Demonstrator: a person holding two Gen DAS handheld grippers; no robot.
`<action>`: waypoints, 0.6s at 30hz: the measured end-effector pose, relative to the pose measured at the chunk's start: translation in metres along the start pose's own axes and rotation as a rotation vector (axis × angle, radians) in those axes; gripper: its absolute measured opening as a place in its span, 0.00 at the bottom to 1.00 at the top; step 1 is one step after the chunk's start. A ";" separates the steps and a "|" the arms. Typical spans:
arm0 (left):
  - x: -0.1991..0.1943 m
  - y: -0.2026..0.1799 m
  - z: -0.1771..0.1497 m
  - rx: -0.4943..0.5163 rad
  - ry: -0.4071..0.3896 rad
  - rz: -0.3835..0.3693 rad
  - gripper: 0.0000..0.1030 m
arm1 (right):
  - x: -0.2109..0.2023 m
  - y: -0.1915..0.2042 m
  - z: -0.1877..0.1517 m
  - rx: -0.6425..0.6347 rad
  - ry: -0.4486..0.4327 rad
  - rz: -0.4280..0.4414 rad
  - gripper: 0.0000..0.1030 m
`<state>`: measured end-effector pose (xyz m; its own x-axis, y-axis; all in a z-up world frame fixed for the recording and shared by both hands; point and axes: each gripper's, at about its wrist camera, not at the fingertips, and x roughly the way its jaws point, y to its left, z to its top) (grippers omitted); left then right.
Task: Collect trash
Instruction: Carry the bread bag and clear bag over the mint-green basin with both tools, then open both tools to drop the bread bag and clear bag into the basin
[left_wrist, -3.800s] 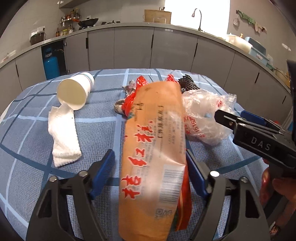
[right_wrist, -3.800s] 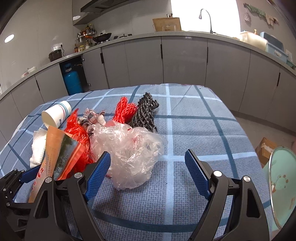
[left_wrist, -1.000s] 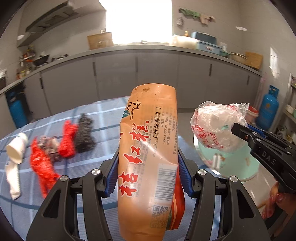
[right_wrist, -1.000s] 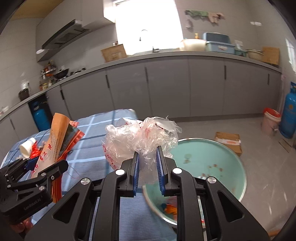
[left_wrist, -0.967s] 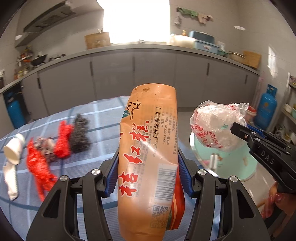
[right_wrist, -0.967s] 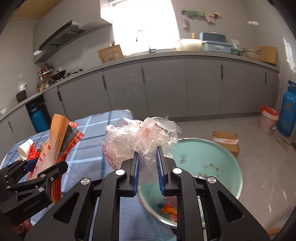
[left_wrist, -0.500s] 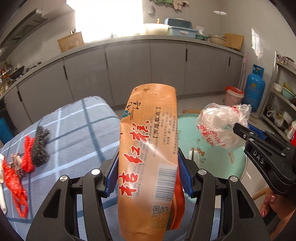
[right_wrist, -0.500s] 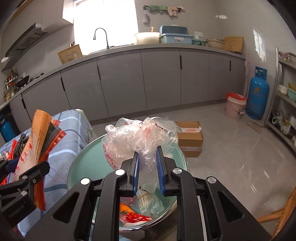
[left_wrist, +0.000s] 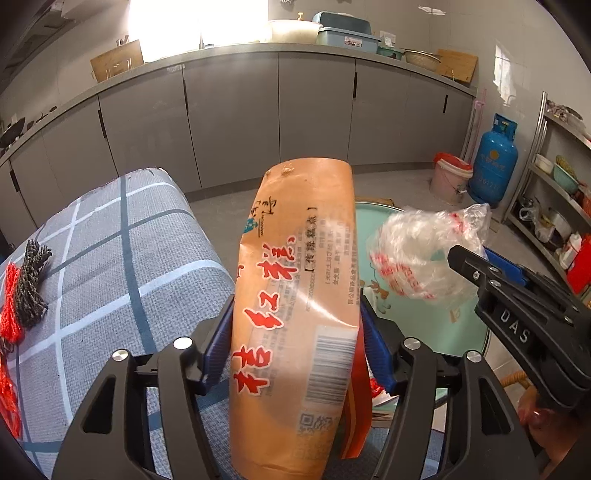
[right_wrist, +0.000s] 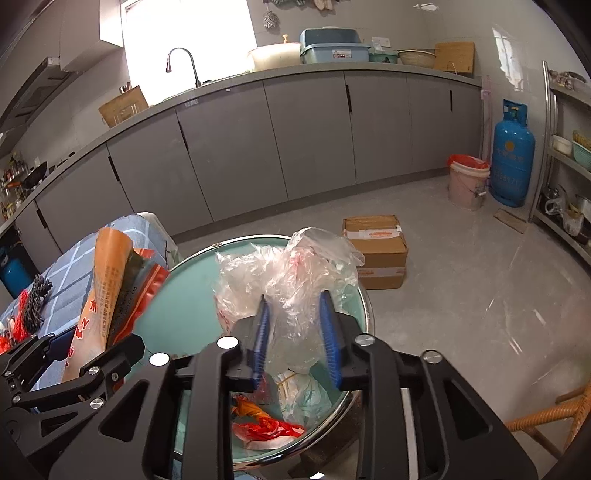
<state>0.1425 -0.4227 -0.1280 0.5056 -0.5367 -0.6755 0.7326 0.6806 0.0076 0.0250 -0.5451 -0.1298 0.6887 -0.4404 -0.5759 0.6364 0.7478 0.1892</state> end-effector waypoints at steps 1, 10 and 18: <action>0.000 0.000 0.000 0.000 -0.001 0.006 0.80 | -0.001 0.000 0.000 0.003 -0.005 -0.005 0.40; -0.011 0.005 0.002 -0.003 -0.042 0.053 0.87 | -0.004 -0.003 -0.001 0.023 -0.025 -0.010 0.51; -0.030 0.031 -0.002 -0.085 -0.070 0.104 0.95 | -0.007 0.000 -0.001 0.018 -0.047 -0.003 0.55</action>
<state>0.1495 -0.3848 -0.1091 0.6096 -0.4929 -0.6209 0.6351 0.7723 0.0105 0.0201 -0.5412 -0.1263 0.7019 -0.4663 -0.5384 0.6448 0.7372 0.2021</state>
